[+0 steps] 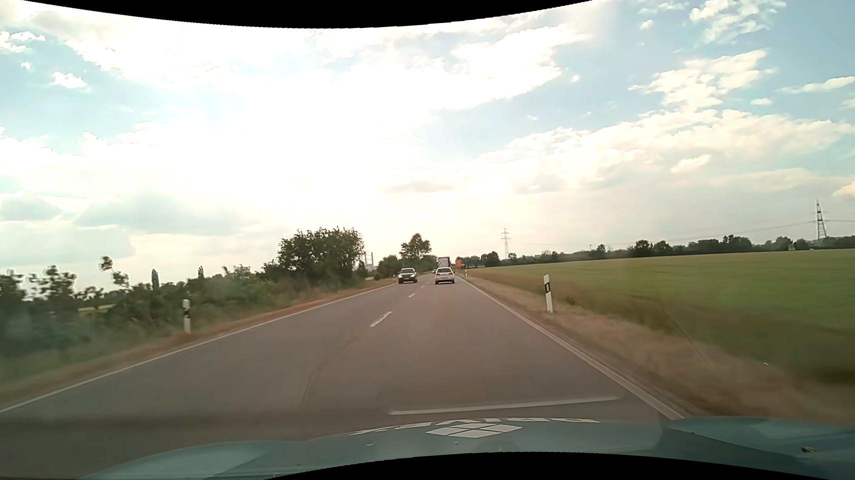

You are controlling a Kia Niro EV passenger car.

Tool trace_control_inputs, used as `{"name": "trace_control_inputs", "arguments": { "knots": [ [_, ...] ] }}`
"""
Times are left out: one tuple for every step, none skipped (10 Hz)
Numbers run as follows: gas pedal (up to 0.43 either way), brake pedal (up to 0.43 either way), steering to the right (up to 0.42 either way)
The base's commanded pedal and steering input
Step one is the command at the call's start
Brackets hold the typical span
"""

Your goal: Follow the waypoints while adhering to traffic rules and regulations

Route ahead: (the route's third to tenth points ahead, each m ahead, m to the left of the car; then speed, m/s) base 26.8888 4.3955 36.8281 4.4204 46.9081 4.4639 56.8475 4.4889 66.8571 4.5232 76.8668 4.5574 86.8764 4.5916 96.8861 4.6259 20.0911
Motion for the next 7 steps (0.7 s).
{"name": "trace_control_inputs", "arguments": {
  "knots": [
    [0.189,0.000,-0.001],
    [0.189,0.000,-0.001],
    [0.189,0.000,-0.001],
    [0.189,0.000,-0.001],
    [0.189,0.000,-0.001],
    [0.189,0.000,-0.001],
    [0.189,0.000,-0.001]
  ]
}}
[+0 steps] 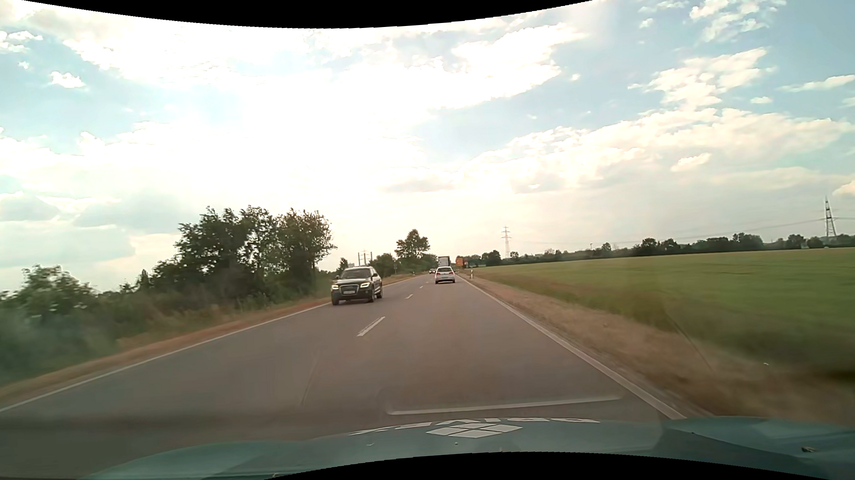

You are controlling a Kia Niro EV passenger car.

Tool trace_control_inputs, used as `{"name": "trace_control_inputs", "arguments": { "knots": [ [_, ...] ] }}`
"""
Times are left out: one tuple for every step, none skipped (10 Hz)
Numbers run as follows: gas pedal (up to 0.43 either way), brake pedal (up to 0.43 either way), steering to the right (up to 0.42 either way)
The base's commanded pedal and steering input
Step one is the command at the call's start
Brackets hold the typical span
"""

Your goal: Follow the waypoints while adhering to traffic rules and regulations

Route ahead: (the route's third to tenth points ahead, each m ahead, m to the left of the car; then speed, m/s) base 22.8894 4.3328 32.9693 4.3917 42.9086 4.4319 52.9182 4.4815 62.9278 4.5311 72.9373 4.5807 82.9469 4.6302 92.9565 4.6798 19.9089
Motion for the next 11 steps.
{"name": "trace_control_inputs", "arguments": {
  "knots": [
    [0.189,0.000,-0.001],
    [0.189,0.000,-0.001],
    [0.189,0.000,-0.001],
    [0.189,0.000,-0.001],
    [0.157,0.000,-0.001],
    [0.157,0.000,-0.001],
    [0.157,0.000,-0.001],
    [0.157,0.000,-0.001],
    [0.157,0.000,-0.001],
    [0.157,0.000,-0.001],
    [0.157,0.000,-0.001]
  ]
}}
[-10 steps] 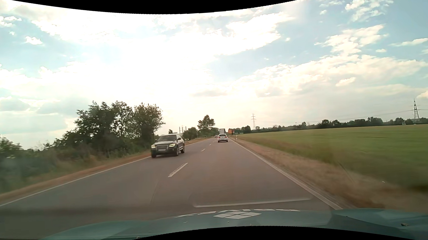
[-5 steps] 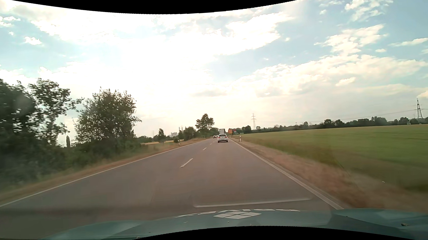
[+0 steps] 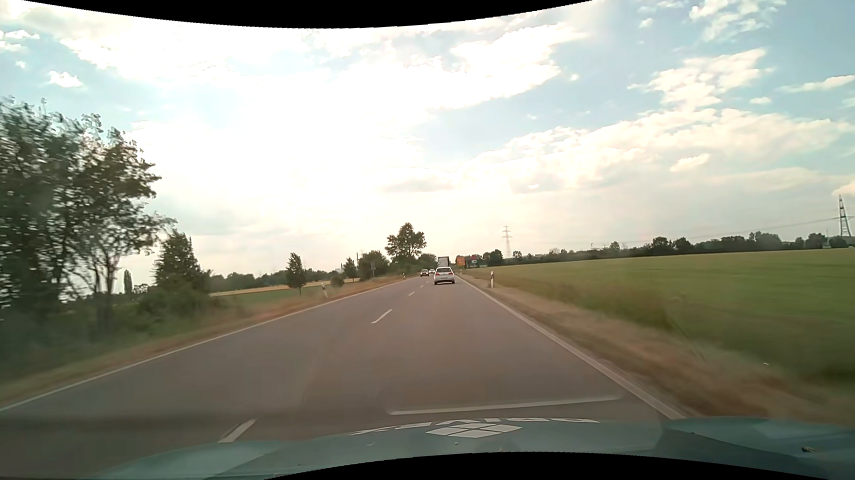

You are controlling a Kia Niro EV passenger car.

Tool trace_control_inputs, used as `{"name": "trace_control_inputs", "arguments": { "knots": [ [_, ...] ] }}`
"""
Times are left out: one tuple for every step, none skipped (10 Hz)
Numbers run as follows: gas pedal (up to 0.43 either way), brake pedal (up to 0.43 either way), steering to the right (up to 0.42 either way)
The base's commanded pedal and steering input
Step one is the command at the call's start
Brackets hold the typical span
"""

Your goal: Follow the waypoints while adhering to traffic rules and regulations

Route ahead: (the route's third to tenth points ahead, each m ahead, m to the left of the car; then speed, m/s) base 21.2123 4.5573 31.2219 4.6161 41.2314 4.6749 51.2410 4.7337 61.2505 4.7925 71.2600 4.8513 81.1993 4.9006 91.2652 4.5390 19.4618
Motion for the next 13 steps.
{"name": "trace_control_inputs", "arguments": {
  "knots": [
    [0.157,0.000,-0.001],
    [0.157,0.000,-0.001],
    [0.157,0.000,-0.001],
    [0.157,0.000,-0.001],
    [0.157,0.000,-0.001],
    [0.157,0.000,-0.002],
    [0.157,0.000,-0.001],
    [0.157,0.000,-0.001],
    [0.157,0.000,-0.001],
    [0.157,0.000,-0.002],
    [0.157,0.000,-0.002],
    [0.157,0.000,-0.002],
    [0.157,0.000,-0.002]
  ]
}}
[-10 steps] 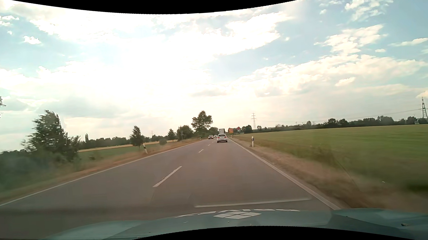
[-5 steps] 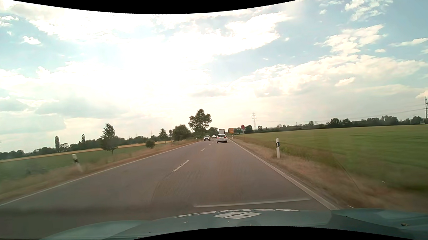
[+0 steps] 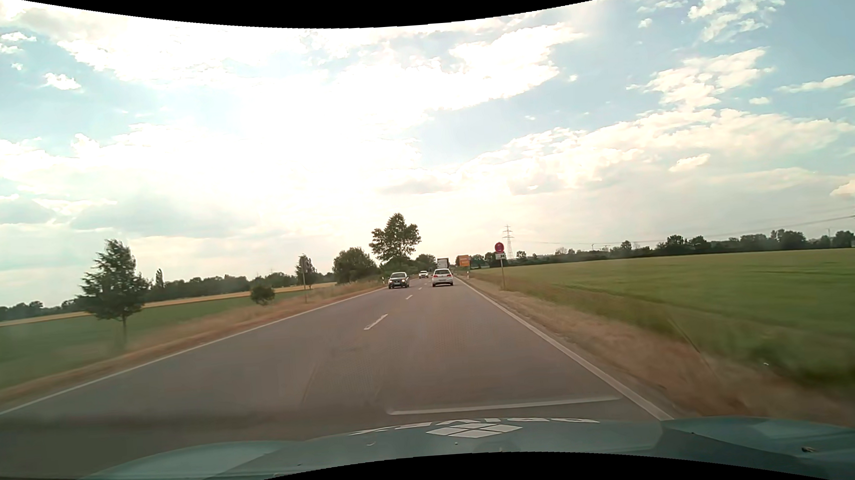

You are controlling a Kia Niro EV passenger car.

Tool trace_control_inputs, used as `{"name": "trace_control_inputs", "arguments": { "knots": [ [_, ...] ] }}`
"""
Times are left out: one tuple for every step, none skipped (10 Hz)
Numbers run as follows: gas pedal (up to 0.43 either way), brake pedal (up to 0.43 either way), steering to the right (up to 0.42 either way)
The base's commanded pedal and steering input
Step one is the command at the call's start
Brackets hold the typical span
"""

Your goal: Follow the waypoints while adhering to traffic rules and regulations

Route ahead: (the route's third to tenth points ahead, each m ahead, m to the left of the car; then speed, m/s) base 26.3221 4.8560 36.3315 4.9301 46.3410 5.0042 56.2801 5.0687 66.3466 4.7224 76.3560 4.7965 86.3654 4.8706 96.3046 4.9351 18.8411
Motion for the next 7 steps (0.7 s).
{"name": "trace_control_inputs", "arguments": {
  "knots": [
    [0.157,0.000,-0.002],
    [0.157,0.000,-0.002],
    [0.157,0.000,-0.002],
    [0.157,0.000,-0.002],
    [0.157,0.000,-0.002],
    [0.169,0.000,-0.001],
    [0.169,0.000,-0.001]
  ]
}}
